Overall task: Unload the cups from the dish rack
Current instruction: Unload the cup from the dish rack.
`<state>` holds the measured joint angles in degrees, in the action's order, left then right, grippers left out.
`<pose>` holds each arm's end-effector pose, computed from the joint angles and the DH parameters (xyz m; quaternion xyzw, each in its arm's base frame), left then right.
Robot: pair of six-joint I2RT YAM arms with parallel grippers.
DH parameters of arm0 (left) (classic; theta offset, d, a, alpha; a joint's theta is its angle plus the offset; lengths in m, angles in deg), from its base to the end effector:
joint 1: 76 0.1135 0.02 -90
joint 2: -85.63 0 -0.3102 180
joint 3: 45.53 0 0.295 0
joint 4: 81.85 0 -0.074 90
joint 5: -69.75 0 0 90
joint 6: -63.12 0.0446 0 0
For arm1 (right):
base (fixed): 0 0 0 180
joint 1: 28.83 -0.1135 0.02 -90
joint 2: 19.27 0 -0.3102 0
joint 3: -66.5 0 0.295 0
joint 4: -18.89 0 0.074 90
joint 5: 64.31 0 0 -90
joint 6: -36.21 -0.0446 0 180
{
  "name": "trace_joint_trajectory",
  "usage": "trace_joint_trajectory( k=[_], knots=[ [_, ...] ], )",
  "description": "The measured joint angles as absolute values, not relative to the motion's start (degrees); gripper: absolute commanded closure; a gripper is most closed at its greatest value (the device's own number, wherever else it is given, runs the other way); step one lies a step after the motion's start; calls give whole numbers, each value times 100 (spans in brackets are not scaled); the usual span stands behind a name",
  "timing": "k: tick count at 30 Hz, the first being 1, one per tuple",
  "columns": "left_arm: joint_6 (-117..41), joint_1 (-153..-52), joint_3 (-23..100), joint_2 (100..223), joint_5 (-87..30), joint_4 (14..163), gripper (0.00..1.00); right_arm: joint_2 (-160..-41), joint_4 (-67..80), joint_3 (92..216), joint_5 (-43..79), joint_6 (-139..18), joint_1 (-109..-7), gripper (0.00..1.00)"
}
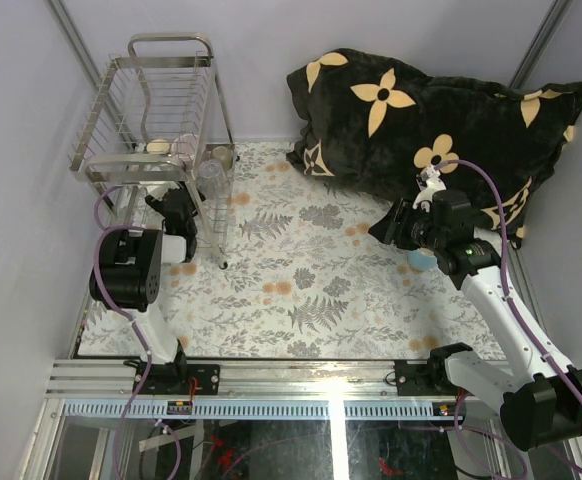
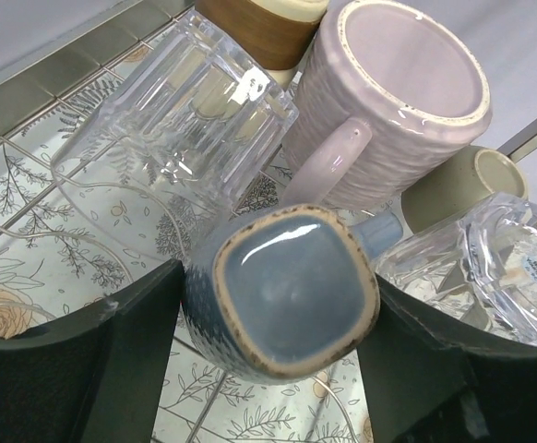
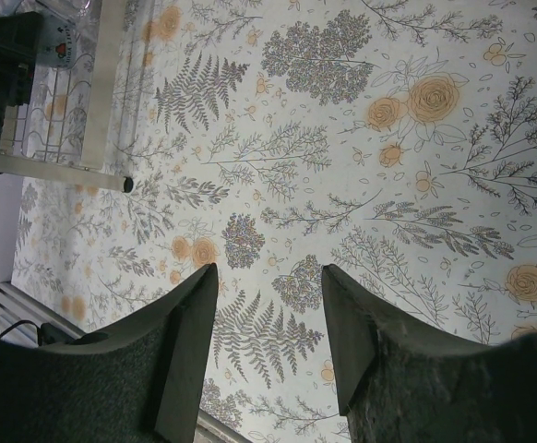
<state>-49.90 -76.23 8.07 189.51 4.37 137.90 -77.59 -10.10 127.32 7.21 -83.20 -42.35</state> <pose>0.3956 0.0170 0.1668 -0.2820 0.7096 0.0347 0.6448 0.2455 0.0736 0.3385 0.0323 0.8429 0.3172 0.4335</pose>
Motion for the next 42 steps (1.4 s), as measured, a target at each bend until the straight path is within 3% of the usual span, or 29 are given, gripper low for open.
trace_joint_trajectory(
  k=[2,18,22,24,34,40,42],
  knots=[
    [-5001,-7623,789,18839,424,13641,73,-7759,-1010,12732,719,-8320,-4235,44],
    [-5017,-7599,800,18453,374,12855,72,-7890,-1019,12854,658,-8316,-4235,44],
    [-5017,-7594,940,18571,376,12802,70,-7895,-1019,12854,660,-8316,-4235,43],
    [-5017,-7592,1021,18632,376,12780,62,-7895,-1019,12854,660,-8316,-4237,43],
    [-5014,-7588,1421,19016,417,12715,48,-7910,-1017,12854,666,-8311,-4237,43],
    [-5014,-7590,1460,19060,424,12741,46,-7943,-1017,12854,666,-8309,-4239,43],
    [-5012,-7590,1487,19075,424,12734,55,-7947,-1015,12854,666,-8309,-4241,43]
  ],
)
